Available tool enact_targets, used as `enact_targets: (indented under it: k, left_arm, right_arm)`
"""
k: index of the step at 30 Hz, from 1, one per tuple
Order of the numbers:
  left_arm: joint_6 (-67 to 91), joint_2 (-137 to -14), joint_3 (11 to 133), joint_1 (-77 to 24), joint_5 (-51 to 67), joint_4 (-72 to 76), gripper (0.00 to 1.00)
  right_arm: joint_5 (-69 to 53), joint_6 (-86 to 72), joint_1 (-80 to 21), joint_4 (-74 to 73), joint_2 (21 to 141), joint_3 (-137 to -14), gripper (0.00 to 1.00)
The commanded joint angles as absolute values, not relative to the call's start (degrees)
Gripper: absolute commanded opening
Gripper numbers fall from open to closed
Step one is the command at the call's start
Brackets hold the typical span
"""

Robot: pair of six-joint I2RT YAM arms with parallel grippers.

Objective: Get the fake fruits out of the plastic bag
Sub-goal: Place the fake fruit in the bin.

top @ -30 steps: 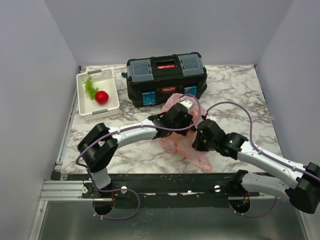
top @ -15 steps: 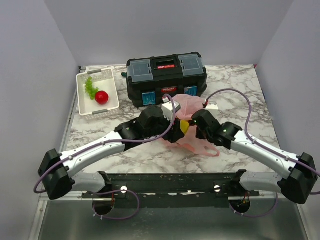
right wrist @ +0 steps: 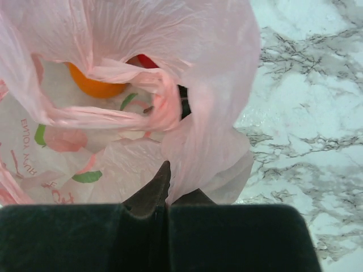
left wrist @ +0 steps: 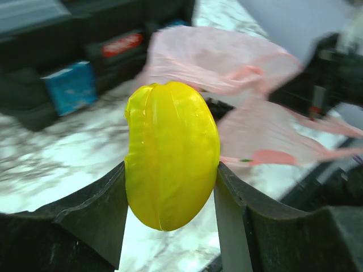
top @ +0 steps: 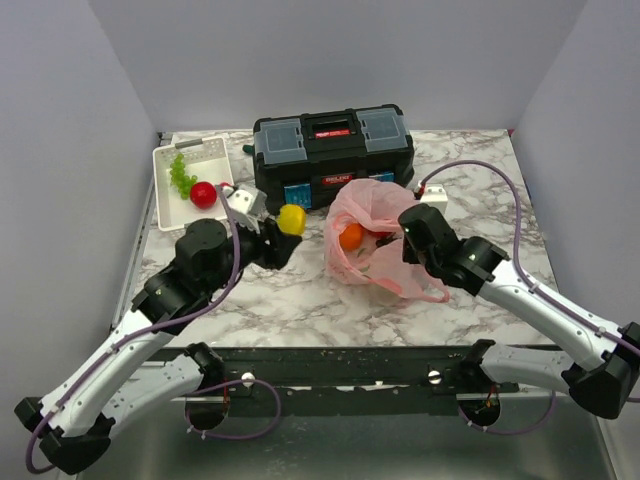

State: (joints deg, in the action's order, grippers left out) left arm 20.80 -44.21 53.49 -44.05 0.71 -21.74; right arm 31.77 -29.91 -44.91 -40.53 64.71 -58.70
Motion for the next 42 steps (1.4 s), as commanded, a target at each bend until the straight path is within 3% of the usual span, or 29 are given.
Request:
enact_targets:
  k: [1, 10, 16, 22, 29, 35, 42]
  left_arm:
    - [17.94, -44.79, 53.53, -36.48, -9.99, -27.94, 0.24]
    - [25.51, -55.60, 58.63, -18.77, -8.94, -28.62, 0.25]
    - [39.38, -65.02, 60.06, -5.16, 5.57, -22.97, 0.25]
    - [48.57, -78.24, 63.74, 3.93, 11.20, -20.11, 0.25]
    - [49.58, -91.04, 74.43, 6.68, 9.21, -24.61, 0.27]
    - [45.98, -102.60, 85.08, 8.02, 14.15, -30.34, 0.27]
    - [45.57, -104.11, 82.46, 9.08, 14.03, -28.18, 0.33]
  right_arm:
    - [33.07, -27.98, -44.71, -42.66, 61.22, -58.55, 0.01]
    - [30.84, -30.28, -44.75, -41.98, 59.36, -53.92, 0.01]
    - [30.84, -30.38, -44.82, -41.87, 56.66, -53.47, 0.01]
    - [31.20, -30.06, -44.81, -40.01, 50.79, -51.57, 0.01]
    - [31.46, -29.81, -44.77, -39.66, 48.07, -51.16, 0.01]
    - [31.37, -29.60, -44.73, -39.46, 48.95, -51.12, 0.01]
    - [31.93, -29.52, -44.74, -39.38, 49.87, -50.91, 0.01]
